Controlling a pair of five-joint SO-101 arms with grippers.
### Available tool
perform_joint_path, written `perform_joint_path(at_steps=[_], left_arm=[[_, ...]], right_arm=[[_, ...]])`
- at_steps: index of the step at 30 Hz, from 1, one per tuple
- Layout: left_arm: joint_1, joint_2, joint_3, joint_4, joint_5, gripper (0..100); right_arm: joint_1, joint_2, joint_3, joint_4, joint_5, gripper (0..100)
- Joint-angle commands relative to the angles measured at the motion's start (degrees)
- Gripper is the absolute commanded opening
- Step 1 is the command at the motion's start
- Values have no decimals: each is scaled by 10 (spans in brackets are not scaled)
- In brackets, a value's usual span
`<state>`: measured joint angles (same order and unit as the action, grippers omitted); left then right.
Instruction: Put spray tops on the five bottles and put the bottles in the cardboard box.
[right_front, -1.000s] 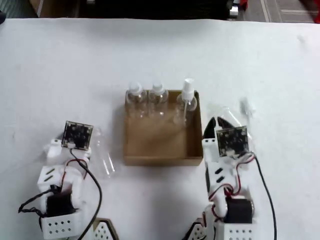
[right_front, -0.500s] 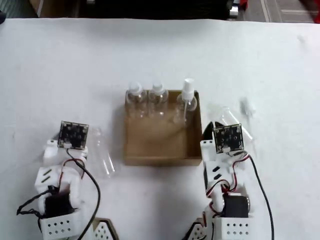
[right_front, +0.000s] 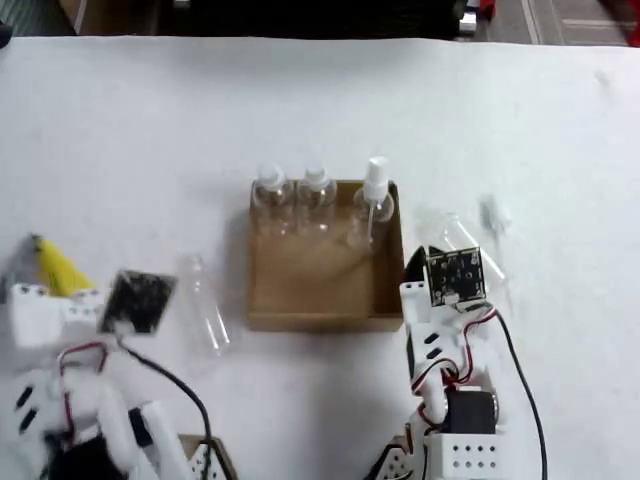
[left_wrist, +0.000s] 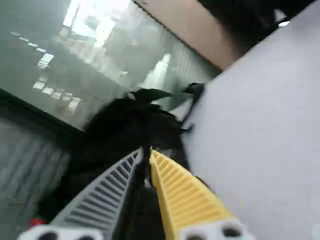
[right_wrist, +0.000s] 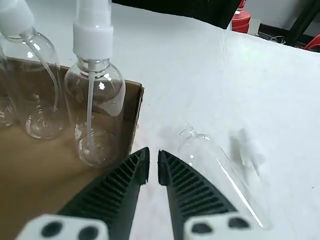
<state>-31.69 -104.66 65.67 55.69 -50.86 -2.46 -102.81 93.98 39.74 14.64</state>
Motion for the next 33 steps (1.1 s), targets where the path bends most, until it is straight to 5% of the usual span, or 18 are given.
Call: perform_joint_path(at_steps=[1, 7, 15, 23, 28, 33], left_arm=[[-36, 56, -70, -64, -158, 24], [-46, 218, -149, -38, -177, 24], [26, 469, -304, 253, -134, 24], [178, 720, -372, 284, 336, 46], [244, 852, -405, 262, 607, 264], [239, 953, -451, 181, 730, 290]], right_arm=[[6, -5, 5, -27, 7, 16], [6, -5, 13, -38, 7, 16], [17, -5, 13, -39, 7, 17], [44, -6, 10, -40, 3, 17], [44, -6, 9, -40, 3, 17], [44, -6, 11, -51, 4, 17]])
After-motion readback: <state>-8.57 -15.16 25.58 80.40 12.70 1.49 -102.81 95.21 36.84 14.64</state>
